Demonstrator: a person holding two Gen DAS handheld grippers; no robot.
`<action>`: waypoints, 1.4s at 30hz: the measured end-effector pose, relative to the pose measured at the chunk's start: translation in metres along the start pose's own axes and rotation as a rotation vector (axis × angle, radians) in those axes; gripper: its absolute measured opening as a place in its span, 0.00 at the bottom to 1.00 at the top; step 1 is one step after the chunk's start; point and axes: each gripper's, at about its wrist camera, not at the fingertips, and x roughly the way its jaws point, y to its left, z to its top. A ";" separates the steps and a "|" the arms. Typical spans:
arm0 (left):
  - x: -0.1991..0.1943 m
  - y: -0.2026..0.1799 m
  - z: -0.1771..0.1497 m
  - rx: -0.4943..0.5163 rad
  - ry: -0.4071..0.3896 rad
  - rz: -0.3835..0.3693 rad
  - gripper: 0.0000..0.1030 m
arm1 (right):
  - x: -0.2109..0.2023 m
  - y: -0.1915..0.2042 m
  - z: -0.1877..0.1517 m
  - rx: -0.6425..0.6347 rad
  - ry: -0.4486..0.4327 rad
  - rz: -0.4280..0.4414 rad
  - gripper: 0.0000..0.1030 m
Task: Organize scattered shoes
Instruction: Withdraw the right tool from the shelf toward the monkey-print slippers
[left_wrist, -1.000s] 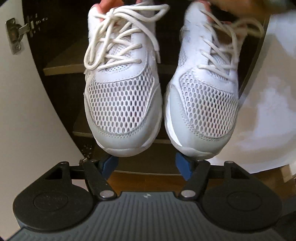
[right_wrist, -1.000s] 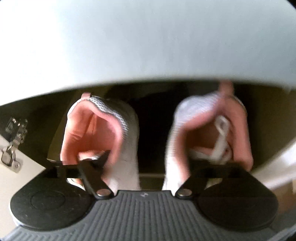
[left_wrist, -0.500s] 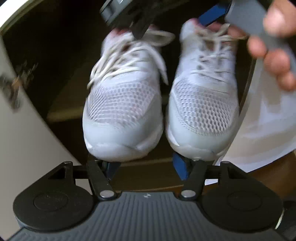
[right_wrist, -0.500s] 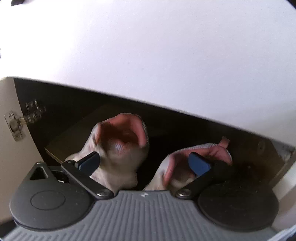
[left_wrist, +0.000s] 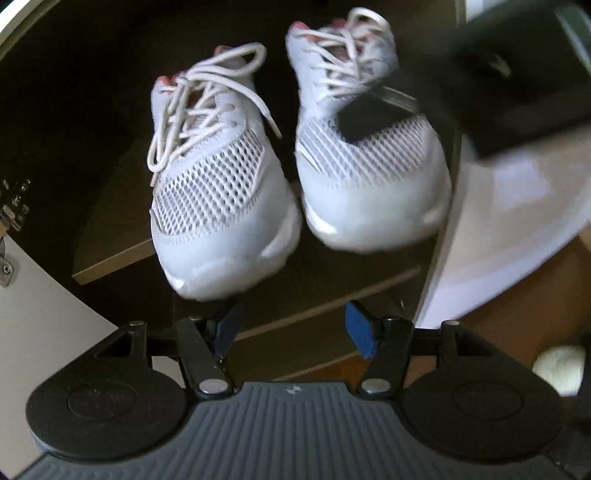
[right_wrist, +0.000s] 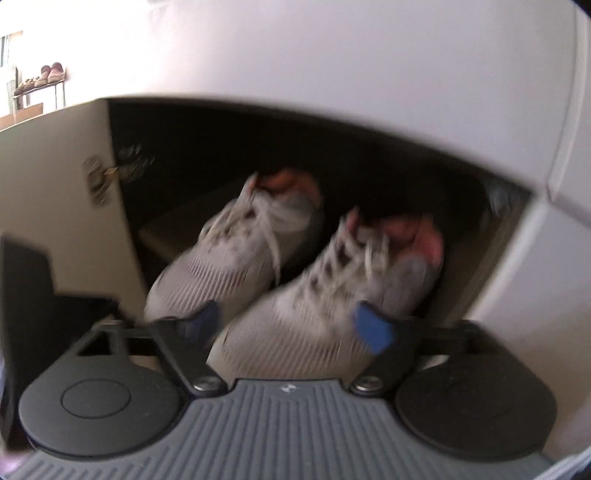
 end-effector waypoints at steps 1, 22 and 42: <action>0.000 0.002 -0.001 0.030 0.009 0.001 0.62 | -0.004 -0.008 -0.006 0.036 0.048 0.019 0.41; -0.001 -0.016 0.039 0.256 -0.051 0.049 0.57 | 0.048 -0.025 -0.016 0.365 0.237 0.033 0.24; -0.023 -0.078 -0.064 -0.466 0.134 0.308 0.66 | 0.047 -0.029 -0.039 0.056 0.206 0.246 0.58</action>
